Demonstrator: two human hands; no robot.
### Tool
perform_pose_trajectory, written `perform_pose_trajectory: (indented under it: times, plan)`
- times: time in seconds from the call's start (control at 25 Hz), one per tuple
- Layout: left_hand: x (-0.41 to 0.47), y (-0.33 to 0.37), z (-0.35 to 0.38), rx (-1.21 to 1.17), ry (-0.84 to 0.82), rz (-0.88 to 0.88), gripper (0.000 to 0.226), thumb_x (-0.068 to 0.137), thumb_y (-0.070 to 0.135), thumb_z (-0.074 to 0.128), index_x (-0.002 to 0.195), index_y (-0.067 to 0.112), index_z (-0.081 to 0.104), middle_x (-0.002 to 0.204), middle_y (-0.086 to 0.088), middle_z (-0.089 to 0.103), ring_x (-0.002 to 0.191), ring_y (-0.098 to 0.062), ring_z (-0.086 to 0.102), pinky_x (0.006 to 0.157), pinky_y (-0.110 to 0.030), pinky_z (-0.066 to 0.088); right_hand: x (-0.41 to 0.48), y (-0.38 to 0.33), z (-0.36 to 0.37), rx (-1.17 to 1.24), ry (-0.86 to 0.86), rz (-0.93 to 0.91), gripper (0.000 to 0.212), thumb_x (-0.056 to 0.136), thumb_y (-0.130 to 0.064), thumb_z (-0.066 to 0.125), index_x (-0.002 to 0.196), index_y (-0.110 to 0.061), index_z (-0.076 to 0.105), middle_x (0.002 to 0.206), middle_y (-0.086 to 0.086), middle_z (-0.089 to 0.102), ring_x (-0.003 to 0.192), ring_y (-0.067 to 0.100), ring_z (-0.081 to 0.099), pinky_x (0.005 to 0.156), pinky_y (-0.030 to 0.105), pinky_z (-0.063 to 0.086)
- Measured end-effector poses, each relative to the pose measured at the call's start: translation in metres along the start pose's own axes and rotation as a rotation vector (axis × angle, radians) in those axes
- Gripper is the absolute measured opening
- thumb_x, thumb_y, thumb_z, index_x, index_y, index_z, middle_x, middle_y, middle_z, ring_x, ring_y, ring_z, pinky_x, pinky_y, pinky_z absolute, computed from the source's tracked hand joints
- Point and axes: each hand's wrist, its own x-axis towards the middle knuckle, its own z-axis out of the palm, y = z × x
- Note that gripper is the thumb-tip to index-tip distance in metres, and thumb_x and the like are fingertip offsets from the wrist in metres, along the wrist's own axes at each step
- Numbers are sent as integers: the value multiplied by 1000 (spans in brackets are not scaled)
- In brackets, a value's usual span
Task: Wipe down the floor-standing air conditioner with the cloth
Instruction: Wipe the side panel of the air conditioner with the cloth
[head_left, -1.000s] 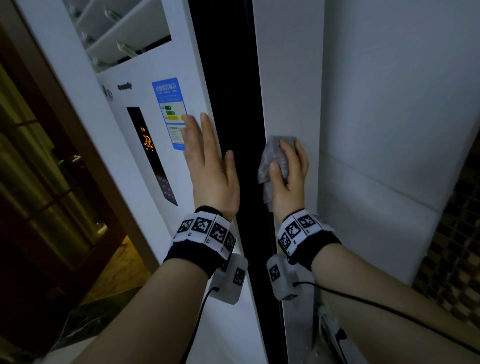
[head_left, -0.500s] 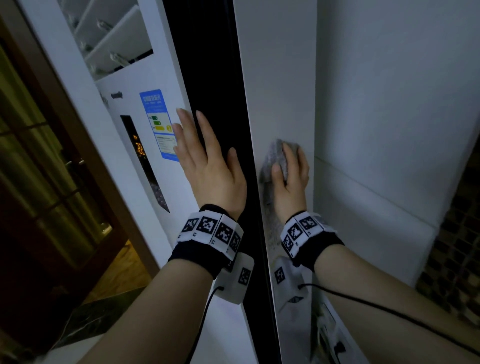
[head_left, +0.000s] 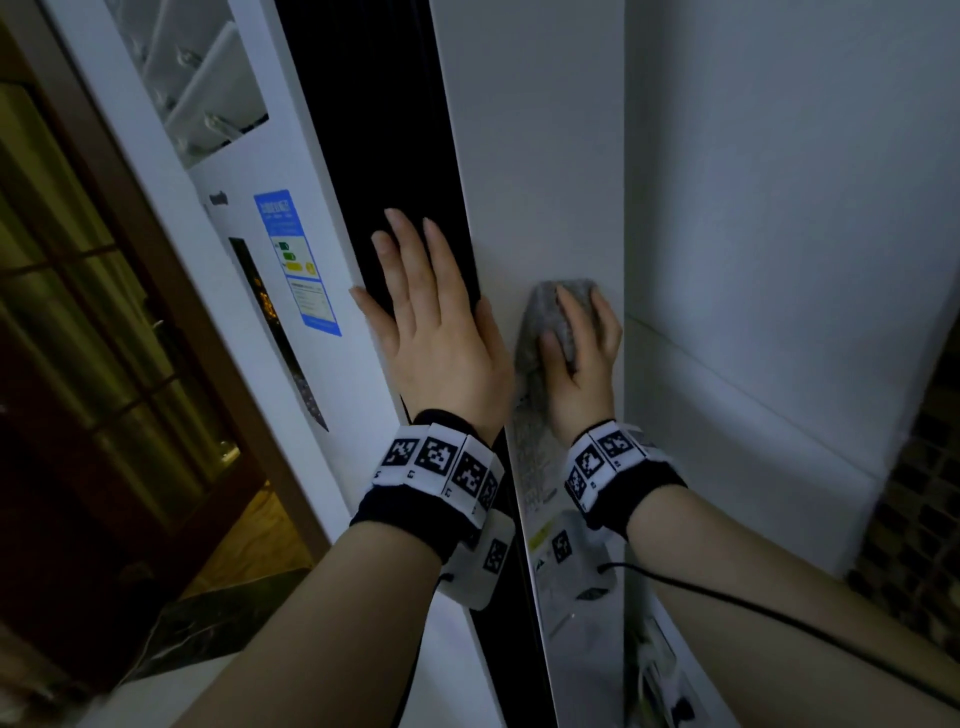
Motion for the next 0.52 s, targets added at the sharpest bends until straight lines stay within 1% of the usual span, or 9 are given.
perform_pose_trajectory:
  times: [0.08, 0.12, 0.16, 0.24, 0.28, 0.32, 0.44, 0.48, 0.52]
  plan:
    - [-5, 1, 5, 42, -16, 7, 68, 90, 16, 45, 149, 3, 14, 157, -20, 8, 145, -27, 0, 113, -38, -19, 16, 3, -6, -8, 63, 114, 41, 96, -14, 49, 136, -22, 44, 152, 10, 17, 140, 19, 22, 106, 10, 22]
    - [-8, 1, 7, 62, -21, 6, 68, 91, 15, 46, 149, 4, 14, 157, -19, 8, 145, -25, -1, 112, -38, -20, 19, 5, -7, -17, 72, 140, 42, 97, -15, 48, 138, -21, 42, 152, 9, 16, 140, 20, 22, 109, 17, 23]
    - [-9, 1, 9, 82, -22, 4, 68, 91, 16, 47, 149, 5, 14, 157, -18, 8, 145, -24, -1, 112, -38, -20, 17, 7, -8, -31, 57, 114, 41, 97, -16, 48, 137, -23, 42, 153, 9, 16, 140, 20, 22, 110, 19, 23]
    - [-10, 2, 13, 126, -14, -3, 67, 92, 18, 47, 150, 5, 14, 158, -16, 9, 145, -25, -2, 112, -40, -20, 7, 12, -7, -58, -6, -9, 41, 96, -15, 49, 133, -30, 41, 153, 8, 15, 140, 17, 20, 108, 8, 20]
    - [-10, 2, 15, 152, -10, -5, 67, 92, 19, 46, 150, 6, 15, 158, -15, 9, 145, -25, -2, 112, -42, -19, 6, 15, -8, -45, -12, -47, 41, 96, -14, 50, 131, -32, 40, 153, 9, 15, 139, 17, 20, 106, 4, 19]
    - [-10, 2, 16, 179, -5, -1, 66, 92, 20, 45, 150, 6, 16, 158, -14, 10, 144, -25, -3, 112, -43, -19, 10, 17, -8, -31, 12, -33, 40, 96, -14, 50, 130, -32, 41, 152, 9, 16, 140, 18, 21, 107, 8, 22]
    - [-8, 4, 20, 248, 17, 0, 64, 93, 22, 43, 150, 8, 18, 159, -11, 11, 143, -25, -4, 111, -46, -18, 33, 20, -9, 20, 134, 129, 40, 96, -13, 49, 135, -18, 45, 150, 14, 20, 138, 28, 27, 113, 37, 29]
    - [-8, 4, 21, 259, 21, -6, 64, 93, 23, 42, 150, 9, 18, 159, -10, 11, 143, -25, -4, 111, -47, -18, 34, 22, -8, 13, 148, 125, 41, 96, -13, 49, 136, -15, 45, 150, 16, 21, 137, 30, 29, 113, 42, 29]
    - [-9, 4, 22, 265, 25, -11, 64, 93, 24, 41, 150, 9, 17, 159, -9, 11, 144, -25, -4, 111, -47, -18, 32, 25, -7, -4, 141, 94, 42, 95, -15, 49, 137, -14, 45, 149, 17, 21, 137, 30, 28, 113, 44, 29]
